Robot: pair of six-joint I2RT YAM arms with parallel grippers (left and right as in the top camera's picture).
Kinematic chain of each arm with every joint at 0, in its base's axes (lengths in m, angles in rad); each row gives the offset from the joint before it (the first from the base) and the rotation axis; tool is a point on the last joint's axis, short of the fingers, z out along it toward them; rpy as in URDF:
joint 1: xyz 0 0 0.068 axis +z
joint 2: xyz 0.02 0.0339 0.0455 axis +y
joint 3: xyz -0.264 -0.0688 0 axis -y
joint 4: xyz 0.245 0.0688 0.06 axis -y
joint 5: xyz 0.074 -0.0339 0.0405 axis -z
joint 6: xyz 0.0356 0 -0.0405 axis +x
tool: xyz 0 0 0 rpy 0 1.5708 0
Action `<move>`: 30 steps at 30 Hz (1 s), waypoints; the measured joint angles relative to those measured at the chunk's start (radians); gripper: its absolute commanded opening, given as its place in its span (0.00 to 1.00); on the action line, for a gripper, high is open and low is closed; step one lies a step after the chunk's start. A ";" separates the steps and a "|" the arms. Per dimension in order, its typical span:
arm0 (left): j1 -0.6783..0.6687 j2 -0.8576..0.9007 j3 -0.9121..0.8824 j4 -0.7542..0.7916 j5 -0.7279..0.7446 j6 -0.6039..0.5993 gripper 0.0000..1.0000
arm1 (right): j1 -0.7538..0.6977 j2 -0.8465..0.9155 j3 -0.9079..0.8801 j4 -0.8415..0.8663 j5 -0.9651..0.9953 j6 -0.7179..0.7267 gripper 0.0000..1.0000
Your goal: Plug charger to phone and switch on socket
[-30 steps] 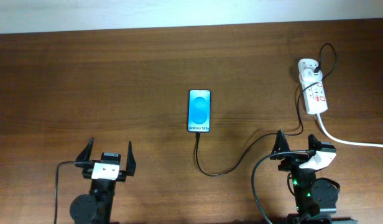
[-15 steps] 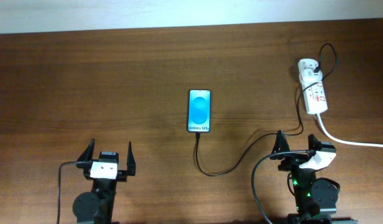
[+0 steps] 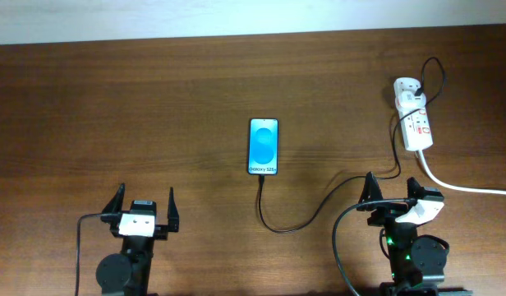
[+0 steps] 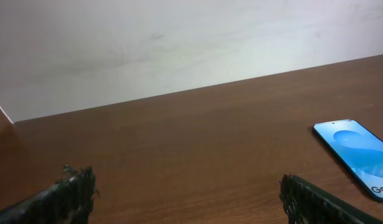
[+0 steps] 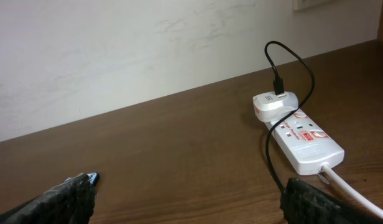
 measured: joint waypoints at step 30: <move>0.000 0.000 0.000 -0.010 -0.139 -0.236 0.99 | 0.000 0.000 0.000 0.000 0.000 0.000 0.99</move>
